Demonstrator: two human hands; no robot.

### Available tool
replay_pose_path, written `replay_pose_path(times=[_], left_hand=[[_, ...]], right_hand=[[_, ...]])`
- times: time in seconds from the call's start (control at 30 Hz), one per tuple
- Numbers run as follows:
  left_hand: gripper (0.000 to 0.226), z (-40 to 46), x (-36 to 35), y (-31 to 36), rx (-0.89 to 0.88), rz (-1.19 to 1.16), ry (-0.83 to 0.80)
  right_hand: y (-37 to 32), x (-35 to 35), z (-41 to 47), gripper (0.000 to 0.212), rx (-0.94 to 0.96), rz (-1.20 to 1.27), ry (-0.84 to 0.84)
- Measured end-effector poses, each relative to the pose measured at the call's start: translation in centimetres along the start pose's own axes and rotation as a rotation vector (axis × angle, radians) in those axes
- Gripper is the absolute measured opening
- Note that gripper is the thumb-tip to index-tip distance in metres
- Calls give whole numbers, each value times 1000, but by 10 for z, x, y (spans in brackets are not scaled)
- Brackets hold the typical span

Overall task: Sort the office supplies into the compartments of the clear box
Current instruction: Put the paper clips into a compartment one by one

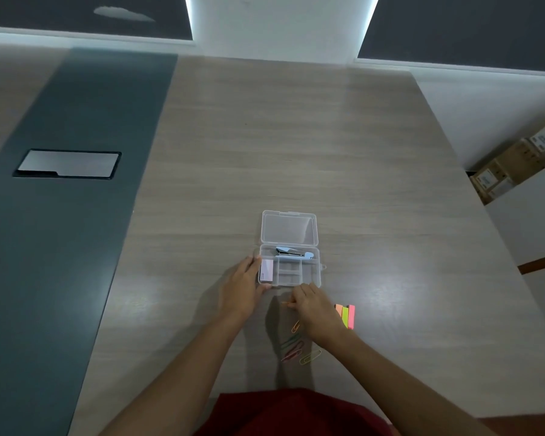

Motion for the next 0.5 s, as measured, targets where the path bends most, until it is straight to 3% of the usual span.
replay_pose_path(times=[0.1, 0.17, 0.3, 0.5], left_hand=[[69, 1, -1, -1, -1, -5, 2], [69, 1, -2, -2, 4, -3, 0], [68, 0, -2, -3, -5, -3, 8], [70, 1, -3, -4, 10, -24, 4]], right_hand=[[0, 18, 9, 10, -71, 212, 179], [0, 29, 18, 4, -101, 259, 272], [0, 36, 30, 6, -105, 221, 317], [3, 36, 34, 16, -22, -58, 314]])
Point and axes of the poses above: each hand's wrist, its own z-axis towards the middle knuckle, its own x-axis out of the back of the hand, y = z × x, the point moved 2 cm from there along z, towards the middle knuckle, and after that the axes turned 3 degrees about x, right-handed, at the moved point
